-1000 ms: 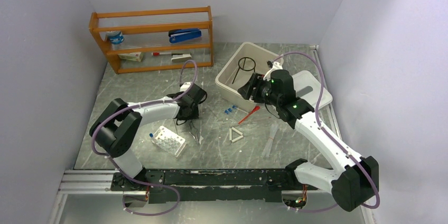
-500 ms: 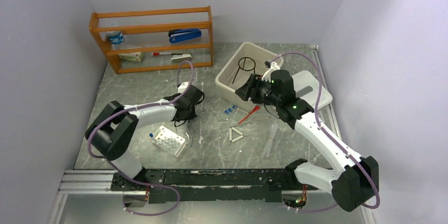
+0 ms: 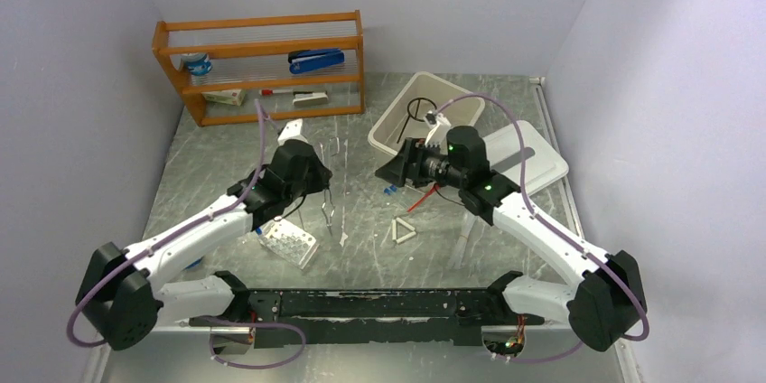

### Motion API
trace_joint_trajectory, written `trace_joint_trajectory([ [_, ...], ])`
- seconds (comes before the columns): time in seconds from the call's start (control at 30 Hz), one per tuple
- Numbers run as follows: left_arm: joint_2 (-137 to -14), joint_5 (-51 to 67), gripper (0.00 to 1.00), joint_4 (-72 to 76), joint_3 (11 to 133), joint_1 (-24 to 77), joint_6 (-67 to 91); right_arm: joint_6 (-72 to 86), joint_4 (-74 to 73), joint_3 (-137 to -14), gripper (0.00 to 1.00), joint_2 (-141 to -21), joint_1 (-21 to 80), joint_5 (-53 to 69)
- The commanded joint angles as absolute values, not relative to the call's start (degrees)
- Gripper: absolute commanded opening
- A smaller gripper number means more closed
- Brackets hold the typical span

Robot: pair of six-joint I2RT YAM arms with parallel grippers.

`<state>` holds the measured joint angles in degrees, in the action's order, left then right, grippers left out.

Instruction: Organize the chemistry lab equipment

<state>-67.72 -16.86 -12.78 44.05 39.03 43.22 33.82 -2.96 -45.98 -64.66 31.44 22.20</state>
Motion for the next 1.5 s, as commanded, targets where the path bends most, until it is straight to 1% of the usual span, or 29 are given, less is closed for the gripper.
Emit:
trace_joint_trajectory([
  [0.0,-61.50,-12.78,0.05,-7.16,43.36,38.69,45.16,36.08,4.81,-45.42,0.75,-66.07,35.84,23.76],
  [0.13,-57.33,-7.56,0.05,-3.36,44.43,38.70,45.51,38.69,11.86,-45.67,0.81,-67.61,40.37,24.26],
  [0.37,-54.57,-0.69,0.05,-1.40,49.03,38.66,48.00,40.91,17.81,-47.46,0.83,-69.79,43.08,23.65],
  [0.43,-54.38,1.00,0.05,-0.51,49.81,38.67,48.48,41.82,18.81,-48.00,0.82,-70.36,43.38,23.93],
  [0.53,-54.57,2.74,0.05,-0.44,50.93,38.67,49.08,43.51,20.04,-48.67,0.77,-71.29,43.63,24.30],
  [0.67,-55.03,-1.75,0.05,-2.61,51.01,38.65,49.55,44.69,19.42,-50.71,0.71,-72.68,44.47,22.73],
  [0.83,-55.98,-4.71,0.05,-3.84,50.72,38.67,49.86,43.16,10.57,-55.68,0.57,-76.63,46.63,15.79],
  [0.9,-56.06,-5.57,0.05,-4.11,50.78,38.72,49.90,42.99,8.69,-56.60,0.49,-77.54,47.27,13.68],
  [1.0,-56.05,-6.44,0.05,-4.38,50.80,38.68,49.62,42.58,6.81,-57.55,0.41,-78.06,47.88,11.58],
  [1.1,-56.31,-5.82,0.05,-4.44,50.57,38.66,49.69,43.12,8.29,-56.78,0.30,-77.59,47.90,11.33],
  [1.23,-56.58,-4.72,0.05,-4.64,50.92,38.67,49.40,43.04,8.63,-56.77,0.10,-77.52,47.90,11.12],
  [1.27,-56.68,-4.73,0.08,-5.13,51.37,38.69,49.09,43.06,8.87,-56.73,0.06,-77.34,47.90,10.89],
  [1.3,-56.81,-4.95,0.16,-5.97,51.94,38.67,48.72,42.96,9.14,-56.65,0.02,-77.08,47.88,10.65],
  [1.33,-56.92,-5.00,0.25,-6.74,52.61,38.65,47.91,42.85,9.12,-56.70,0.00,-76.74,47.91,10.26],
  [1.37,-57.02,-4.98,0.45,-7.43,53.33,38.67,47.00,42.69,8.71,-56.88,0.00,-76.43,47.90,9.91],
  [1.4,-57.04,-5.29,0.61,-8.48,54.34,38.67,46.23,42.33,8.17,-57.13,0.00,-76.12,47.90,9.57],
  [1.43,-57.05,-5.56,0.71,-9.38,55.59,38.67,45.00,41.97,7.54,-57.38,0.00,-75.73,47.90,8.89],
  [1.47,-57.00,-5.74,0.78,-9.96,56.50,38.63,43.66,41.36,6.72,-57.70,0.00,-75.27,47.90,8.02],
])
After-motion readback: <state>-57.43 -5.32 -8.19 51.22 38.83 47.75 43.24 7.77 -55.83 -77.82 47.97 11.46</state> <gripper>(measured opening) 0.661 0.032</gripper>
